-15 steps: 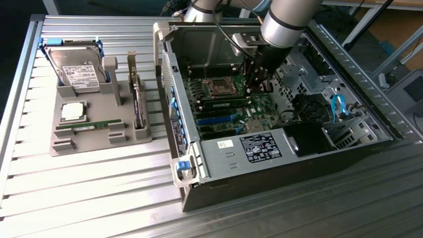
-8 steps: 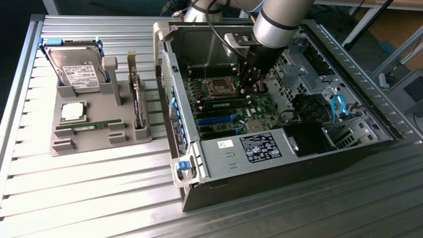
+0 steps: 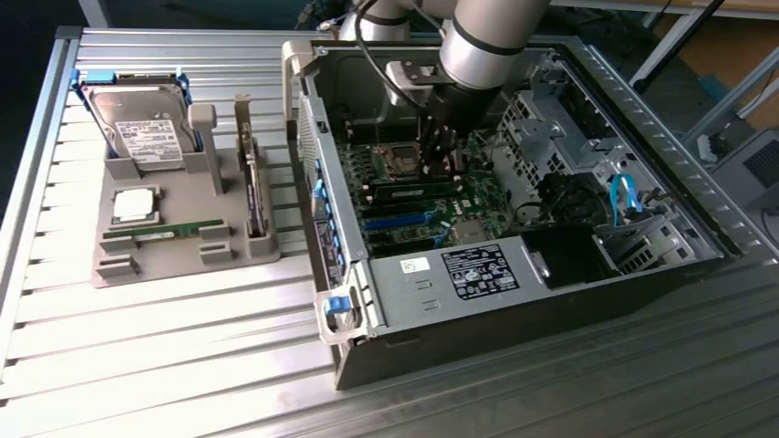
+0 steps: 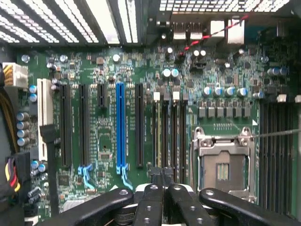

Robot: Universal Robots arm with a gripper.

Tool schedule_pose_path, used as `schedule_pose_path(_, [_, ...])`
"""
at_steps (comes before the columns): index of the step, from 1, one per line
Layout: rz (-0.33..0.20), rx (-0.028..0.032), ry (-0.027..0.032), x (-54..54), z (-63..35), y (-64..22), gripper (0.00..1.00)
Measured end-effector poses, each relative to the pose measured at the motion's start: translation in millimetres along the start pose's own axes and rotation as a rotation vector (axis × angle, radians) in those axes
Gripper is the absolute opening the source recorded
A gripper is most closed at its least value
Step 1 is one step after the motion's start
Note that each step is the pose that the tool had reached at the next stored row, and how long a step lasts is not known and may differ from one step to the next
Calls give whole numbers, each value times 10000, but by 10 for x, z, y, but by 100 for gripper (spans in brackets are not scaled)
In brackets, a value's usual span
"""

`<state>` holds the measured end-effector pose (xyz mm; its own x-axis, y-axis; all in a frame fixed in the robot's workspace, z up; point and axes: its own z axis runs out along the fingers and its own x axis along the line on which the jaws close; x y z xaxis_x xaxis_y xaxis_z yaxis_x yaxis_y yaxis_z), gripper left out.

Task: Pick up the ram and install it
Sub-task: 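Press down the ram until it locks into place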

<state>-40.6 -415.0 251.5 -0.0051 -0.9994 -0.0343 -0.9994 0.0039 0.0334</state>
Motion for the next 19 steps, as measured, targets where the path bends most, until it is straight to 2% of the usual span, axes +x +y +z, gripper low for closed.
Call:
schedule_pose_path(9, [0,1,1,1,4,137,10])
schedule_pose_path(19, [0,1,0,1,5,145,10])
